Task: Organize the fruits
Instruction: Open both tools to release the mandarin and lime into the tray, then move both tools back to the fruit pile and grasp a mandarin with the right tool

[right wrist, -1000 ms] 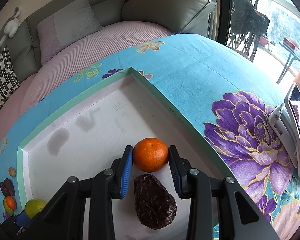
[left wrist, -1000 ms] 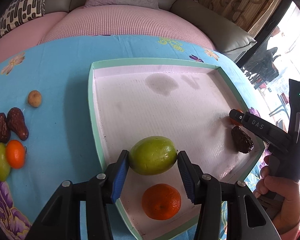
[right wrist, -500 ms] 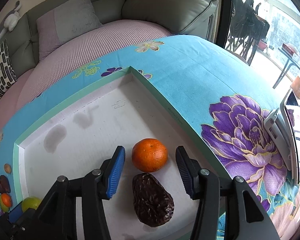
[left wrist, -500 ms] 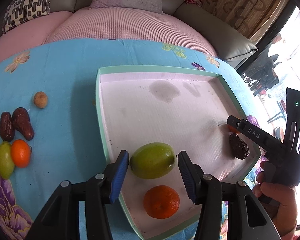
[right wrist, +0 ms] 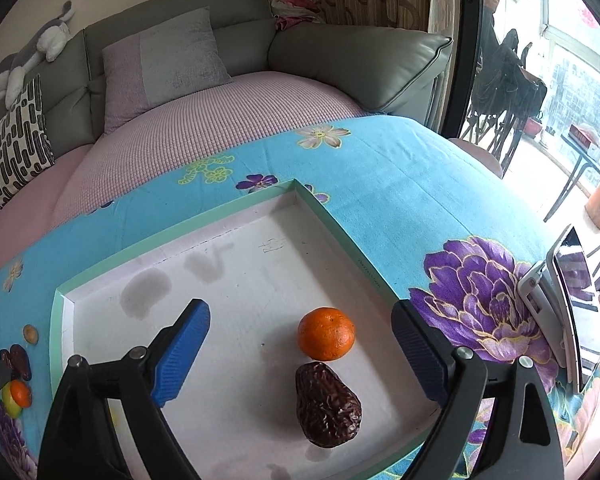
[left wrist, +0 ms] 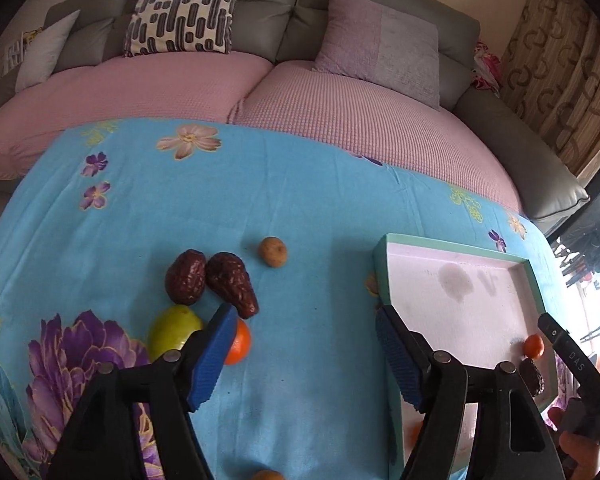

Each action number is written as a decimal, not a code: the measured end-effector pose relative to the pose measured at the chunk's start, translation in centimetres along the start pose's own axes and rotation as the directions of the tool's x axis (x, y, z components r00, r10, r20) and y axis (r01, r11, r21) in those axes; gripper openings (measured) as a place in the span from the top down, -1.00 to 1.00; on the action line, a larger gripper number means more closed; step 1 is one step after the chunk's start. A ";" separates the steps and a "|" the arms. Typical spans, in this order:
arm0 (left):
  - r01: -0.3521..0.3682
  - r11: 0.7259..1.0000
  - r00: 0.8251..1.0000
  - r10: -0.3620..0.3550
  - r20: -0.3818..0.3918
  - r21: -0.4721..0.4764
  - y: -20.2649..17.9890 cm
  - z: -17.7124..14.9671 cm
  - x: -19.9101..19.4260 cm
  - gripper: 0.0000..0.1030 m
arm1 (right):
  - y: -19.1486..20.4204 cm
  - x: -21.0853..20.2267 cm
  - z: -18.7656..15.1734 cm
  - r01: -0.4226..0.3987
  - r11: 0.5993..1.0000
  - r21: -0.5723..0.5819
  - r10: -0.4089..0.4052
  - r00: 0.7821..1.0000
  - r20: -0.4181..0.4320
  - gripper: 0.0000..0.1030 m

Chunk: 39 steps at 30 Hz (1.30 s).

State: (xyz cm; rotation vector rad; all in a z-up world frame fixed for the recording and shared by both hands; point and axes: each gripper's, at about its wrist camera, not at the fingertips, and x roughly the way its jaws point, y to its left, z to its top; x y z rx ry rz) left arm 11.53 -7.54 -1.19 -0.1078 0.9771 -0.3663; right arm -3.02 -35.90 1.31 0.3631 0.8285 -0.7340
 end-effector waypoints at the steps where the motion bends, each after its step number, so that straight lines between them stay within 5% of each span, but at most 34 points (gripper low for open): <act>1: -0.002 1.000 1.000 0.003 0.020 -0.031 1.2 0.2 -0.3 -0.64 | 0.3 -0.1 -0.1 -0.010 1.000 -0.004 0.010 1.000 0.009 -0.80; 3: -0.015 0.996 0.998 0.020 0.052 -0.084 3.3 0.6 -0.9 -0.90 | 0.8 -0.4 0.0 -0.027 1.000 -0.007 0.027 0.999 0.023 -0.80; 8: -0.083 0.982 0.989 0.103 0.110 -0.170 7.3 0.7 -1.9 -0.99 | 2.7 -1.5 0.2 -0.057 0.997 -0.046 0.061 0.996 0.072 -0.81; 18: -0.105 0.948 0.977 0.154 0.146 -0.301 11.2 1.1 -3.5 -1.00 | 8.1 -2.5 -0.7 -0.182 0.969 -0.170 0.193 0.980 0.052 -0.81; 28: -0.255 0.918 0.941 0.308 0.142 -0.302 13.6 1.4 -3.6 -1.00 | 15.5 -4.4 -2.5 -0.306 0.897 -0.319 0.334 0.942 0.037 -0.81; 32: -0.240 0.921 0.958 0.276 0.079 -0.306 14.4 1.4 -2.6 -1.00 | 18.4 -5.3 -3.4 -0.352 0.852 -0.387 0.386 0.922 0.010 -0.81; 39: -0.248 0.906 0.962 0.273 0.026 -0.342 16.1 1.2 -1.9 -0.96 | 23.0 -4.6 -5.9 -0.413 0.774 -0.480 0.408 0.905 -0.121 -0.81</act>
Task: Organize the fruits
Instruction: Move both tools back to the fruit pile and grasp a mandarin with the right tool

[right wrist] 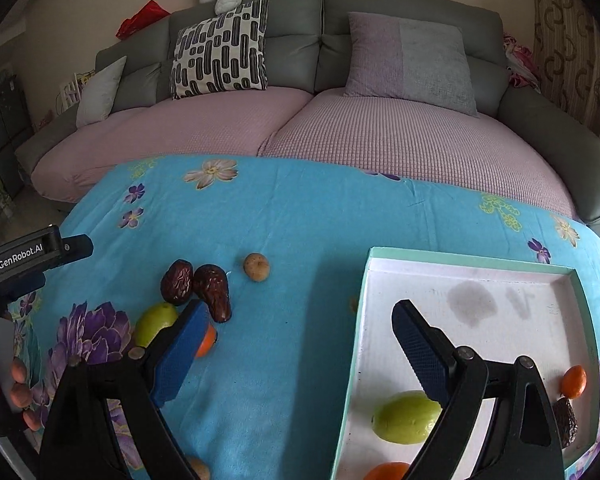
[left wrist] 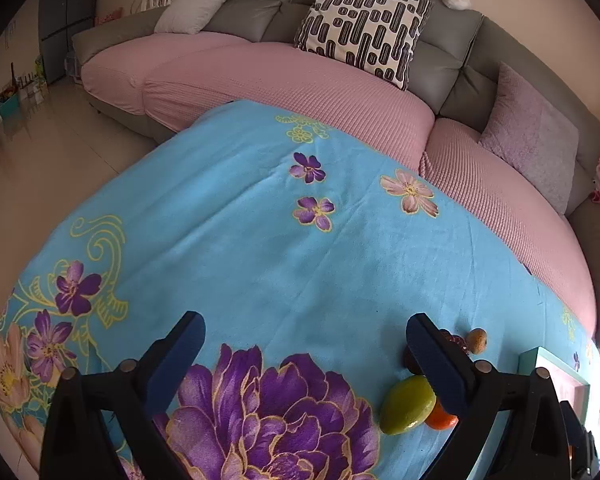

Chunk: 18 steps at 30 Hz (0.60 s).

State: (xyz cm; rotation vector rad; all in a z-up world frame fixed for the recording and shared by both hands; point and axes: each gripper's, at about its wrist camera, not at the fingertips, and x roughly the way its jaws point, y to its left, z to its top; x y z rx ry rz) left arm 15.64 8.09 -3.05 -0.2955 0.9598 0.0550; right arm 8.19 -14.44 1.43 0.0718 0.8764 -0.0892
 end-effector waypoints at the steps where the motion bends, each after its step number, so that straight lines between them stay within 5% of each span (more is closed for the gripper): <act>1: -0.002 1.000 1.000 0.002 -0.009 0.008 -0.1 -0.1 0.2 -0.96 | 0.5 0.4 -0.1 -0.016 1.000 -0.003 0.016 1.000 -0.014 -0.80; 5: -0.020 0.999 0.999 0.022 -0.047 0.049 -0.9 -0.6 1.6 -0.94 | 2.3 1.8 -0.3 -0.076 0.997 -0.021 0.075 0.996 -0.051 -0.73; 18: -0.026 1.000 0.997 0.026 -0.074 0.008 0.0 -0.7 2.7 -0.67 | 5.3 5.6 -1.3 -0.172 0.985 -0.024 0.166 0.974 -0.152 0.16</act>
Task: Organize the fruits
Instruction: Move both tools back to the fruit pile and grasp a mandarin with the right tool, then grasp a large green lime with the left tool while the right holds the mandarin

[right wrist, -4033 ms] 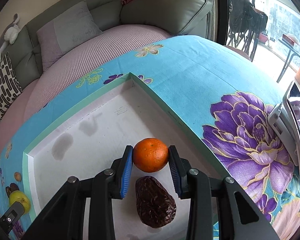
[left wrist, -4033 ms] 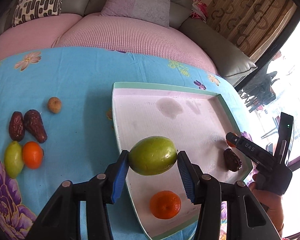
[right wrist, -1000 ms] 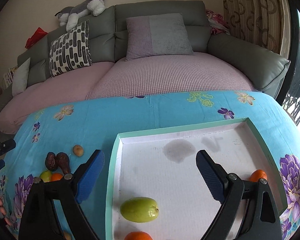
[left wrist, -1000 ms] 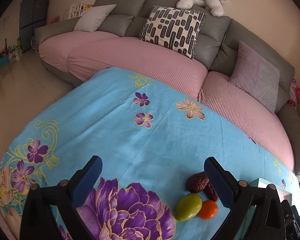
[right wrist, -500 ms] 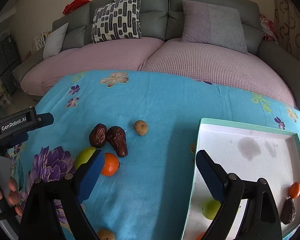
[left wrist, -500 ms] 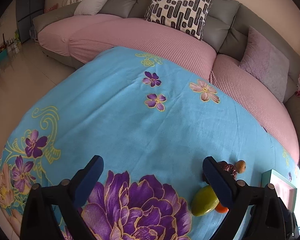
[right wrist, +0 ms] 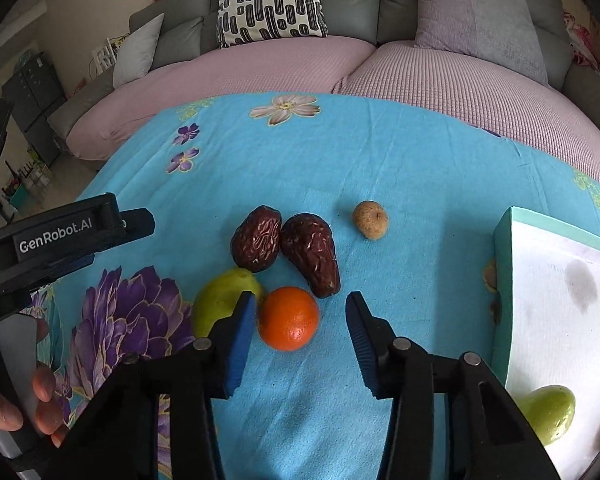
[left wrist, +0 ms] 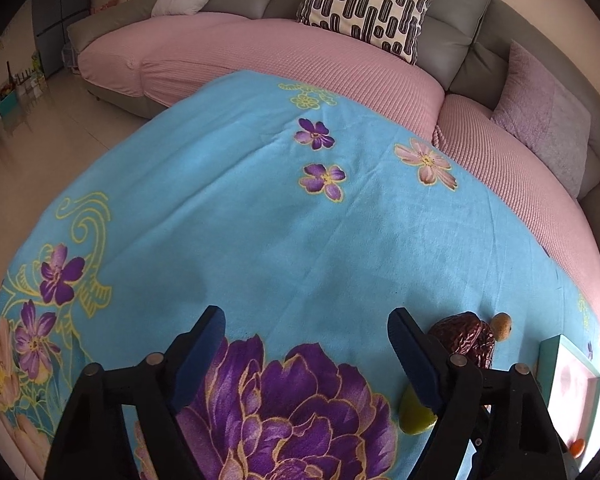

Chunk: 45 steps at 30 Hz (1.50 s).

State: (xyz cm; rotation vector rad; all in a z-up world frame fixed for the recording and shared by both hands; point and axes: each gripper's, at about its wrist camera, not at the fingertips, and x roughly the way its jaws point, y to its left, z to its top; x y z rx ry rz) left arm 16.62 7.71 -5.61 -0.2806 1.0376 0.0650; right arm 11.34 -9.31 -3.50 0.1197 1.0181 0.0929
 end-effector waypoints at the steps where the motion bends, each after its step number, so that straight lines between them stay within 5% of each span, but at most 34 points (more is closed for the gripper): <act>1: 0.006 1.000 1.000 -0.006 -0.003 -0.003 0.0 0.0 0.0 -0.67 | 0.0 0.1 0.0 -0.004 1.000 0.002 0.004 1.000 0.001 0.21; 25: 0.102 0.995 0.993 -0.101 -0.062 0.005 -1.8 -0.5 0.2 -0.66 | -1.3 0.2 -0.3 -0.103 0.984 0.143 0.108 0.994 -0.027 0.38; 35: 0.185 0.982 0.974 -0.180 -0.137 0.023 -3.5 -1.5 0.7 -0.66 | -4.1 -2.1 -0.2 -0.016 0.982 0.190 0.018 1.000 -0.006 0.38; 45: 0.229 0.968 0.960 -0.207 -0.191 0.105 -6.1 -2.5 0.9 -0.16 | -7.2 -6.6 0.5 0.009 0.965 0.260 -0.033 0.996 0.088 0.38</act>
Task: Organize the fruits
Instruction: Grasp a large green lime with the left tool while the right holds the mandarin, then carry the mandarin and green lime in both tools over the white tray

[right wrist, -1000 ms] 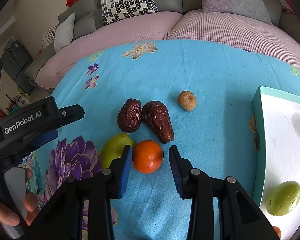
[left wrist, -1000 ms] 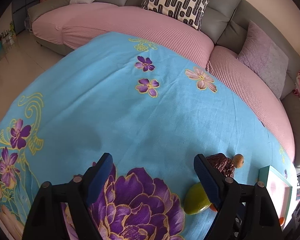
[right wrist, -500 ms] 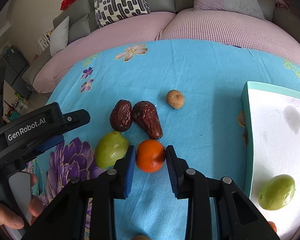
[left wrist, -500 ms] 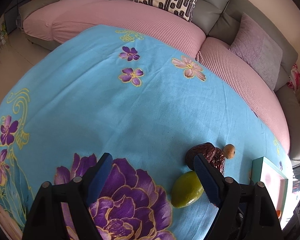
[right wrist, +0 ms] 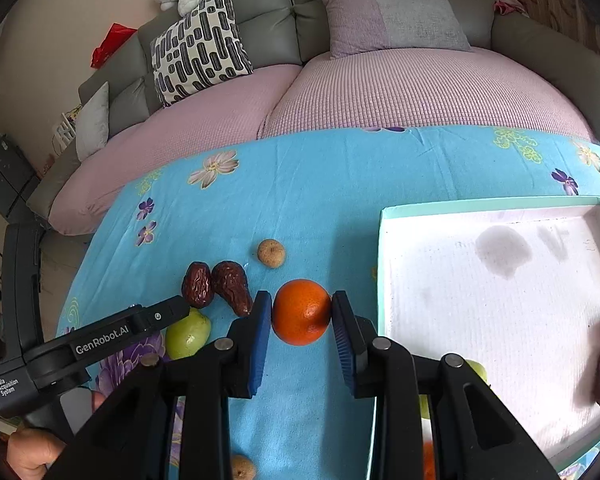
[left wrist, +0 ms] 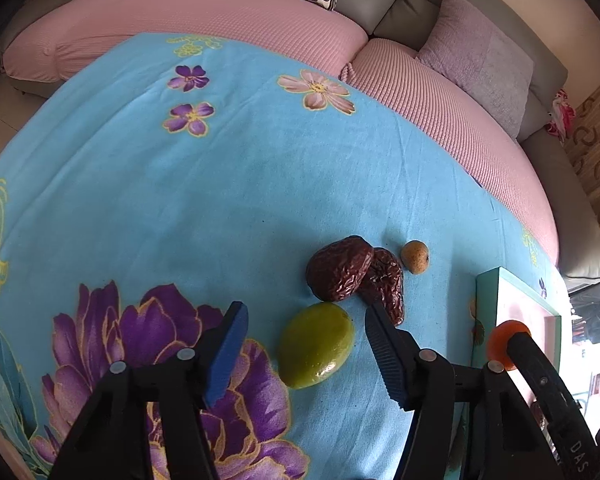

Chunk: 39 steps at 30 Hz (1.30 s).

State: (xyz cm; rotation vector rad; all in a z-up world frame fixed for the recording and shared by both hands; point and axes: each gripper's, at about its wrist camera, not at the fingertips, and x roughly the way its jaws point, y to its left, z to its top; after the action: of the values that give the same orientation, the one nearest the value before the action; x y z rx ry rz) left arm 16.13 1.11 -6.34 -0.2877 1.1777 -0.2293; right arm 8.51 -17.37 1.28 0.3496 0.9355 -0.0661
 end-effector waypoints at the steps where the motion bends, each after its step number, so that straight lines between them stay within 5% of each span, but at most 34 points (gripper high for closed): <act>1: 0.003 1.000 1.000 -0.003 -0.006 0.009 -0.3 -0.1 0.2 -0.12 | -0.2 -0.4 0.1 -0.001 1.000 0.007 0.001 1.000 0.009 0.38; 23: -0.065 0.995 0.996 0.068 -0.053 0.071 -1.6 -1.4 1.9 0.11 | -2.1 -2.1 0.7 -0.003 0.998 0.066 -0.001 0.999 0.054 0.38; 30: -0.001 1.000 0.999 0.001 -0.047 0.012 -0.7 -1.2 1.1 0.11 | -2.5 -2.2 0.6 -0.003 0.997 0.079 -0.001 0.998 0.056 0.38; 39: 0.062 0.996 0.997 -0.065 0.048 0.056 -2.3 -1.0 -2.6 0.11 | -4.7 -2.7 0.7 0.031 0.991 0.128 -0.039 0.997 0.066 0.38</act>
State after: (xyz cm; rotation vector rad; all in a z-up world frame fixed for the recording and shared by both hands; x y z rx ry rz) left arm 14.18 -0.36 -3.65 -0.2815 1.1119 -0.3076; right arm 6.49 -22.32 2.61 0.4456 0.8718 -0.1691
